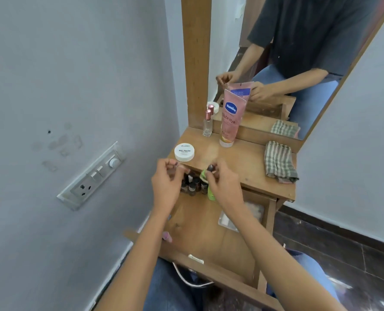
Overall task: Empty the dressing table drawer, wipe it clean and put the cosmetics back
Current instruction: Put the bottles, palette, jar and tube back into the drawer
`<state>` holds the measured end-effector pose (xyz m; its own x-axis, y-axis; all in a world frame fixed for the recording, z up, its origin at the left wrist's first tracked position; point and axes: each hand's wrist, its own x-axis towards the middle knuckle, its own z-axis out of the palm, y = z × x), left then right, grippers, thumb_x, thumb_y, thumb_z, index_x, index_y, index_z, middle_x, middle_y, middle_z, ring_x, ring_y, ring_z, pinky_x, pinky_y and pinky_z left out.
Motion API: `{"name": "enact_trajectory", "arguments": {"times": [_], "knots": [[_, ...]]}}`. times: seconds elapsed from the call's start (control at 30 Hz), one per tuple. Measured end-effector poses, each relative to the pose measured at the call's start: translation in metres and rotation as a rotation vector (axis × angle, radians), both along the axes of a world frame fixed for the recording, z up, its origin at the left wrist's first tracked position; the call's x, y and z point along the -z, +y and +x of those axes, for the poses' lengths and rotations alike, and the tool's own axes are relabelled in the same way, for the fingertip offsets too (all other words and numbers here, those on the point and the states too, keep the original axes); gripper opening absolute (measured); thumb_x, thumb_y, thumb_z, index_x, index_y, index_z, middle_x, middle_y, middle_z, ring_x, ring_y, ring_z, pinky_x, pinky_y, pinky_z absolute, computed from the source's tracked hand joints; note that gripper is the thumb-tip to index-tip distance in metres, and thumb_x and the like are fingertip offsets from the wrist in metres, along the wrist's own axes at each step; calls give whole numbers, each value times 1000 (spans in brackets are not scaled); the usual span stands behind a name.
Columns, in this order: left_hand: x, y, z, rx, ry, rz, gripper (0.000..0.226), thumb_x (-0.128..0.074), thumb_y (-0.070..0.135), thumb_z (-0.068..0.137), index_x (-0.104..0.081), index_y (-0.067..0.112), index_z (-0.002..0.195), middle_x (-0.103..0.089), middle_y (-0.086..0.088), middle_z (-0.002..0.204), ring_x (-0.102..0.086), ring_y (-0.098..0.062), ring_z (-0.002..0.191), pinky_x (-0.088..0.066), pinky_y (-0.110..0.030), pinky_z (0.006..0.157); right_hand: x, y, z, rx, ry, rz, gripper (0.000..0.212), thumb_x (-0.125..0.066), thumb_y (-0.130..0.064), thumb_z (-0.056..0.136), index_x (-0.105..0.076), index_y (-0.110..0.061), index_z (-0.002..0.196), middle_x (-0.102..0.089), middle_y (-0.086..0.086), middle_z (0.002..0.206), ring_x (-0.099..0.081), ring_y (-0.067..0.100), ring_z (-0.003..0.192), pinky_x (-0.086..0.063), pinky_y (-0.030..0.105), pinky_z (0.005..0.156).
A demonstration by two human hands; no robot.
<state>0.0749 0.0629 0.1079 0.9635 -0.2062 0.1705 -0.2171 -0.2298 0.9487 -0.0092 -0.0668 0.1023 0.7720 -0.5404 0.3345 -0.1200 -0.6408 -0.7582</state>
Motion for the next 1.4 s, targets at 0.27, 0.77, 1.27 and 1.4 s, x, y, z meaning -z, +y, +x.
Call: {"name": "enact_trajectory", "arguments": {"times": [0.27, 0.77, 1.27, 1.4], "knots": [[35, 30, -35, 72, -14, 250, 10, -58, 17, 91, -49, 22, 94, -67, 10, 84, -62, 4, 81, -42, -4, 67, 42, 18, 4, -16, 351, -145, 20, -56, -19, 89, -54, -11, 107, -56, 9, 104, -58, 31, 91, -47, 38, 74], [44, 31, -30, 156, -95, 462, 15, -55, 20, 93, -43, 29, 93, -66, 7, 90, -63, -6, 81, -50, -22, 71, 48, 18, 33, -35, 609, -394, 16, -46, -12, 97, -47, -5, 110, -63, 14, 101, -59, 32, 98, -46, 35, 66], [32, 32, -41, 127, -14, 346, 15, -59, 10, 91, -50, 22, 95, -64, 9, 88, -60, -3, 84, -41, -5, 68, 41, 21, 0, 6, 353, -221, 25, -51, -13, 91, -56, -13, 115, -65, 5, 103, -63, 26, 89, -52, 35, 72], [31, 36, -47, 118, 29, 266, 13, -61, 12, 89, -54, 20, 96, -65, 6, 92, -60, 0, 87, -47, -9, 73, 44, 33, -25, -195, 227, 196, 31, -64, -8, 84, -66, -14, 114, -68, -1, 106, -59, 1, 80, -45, 5, 73]]}}
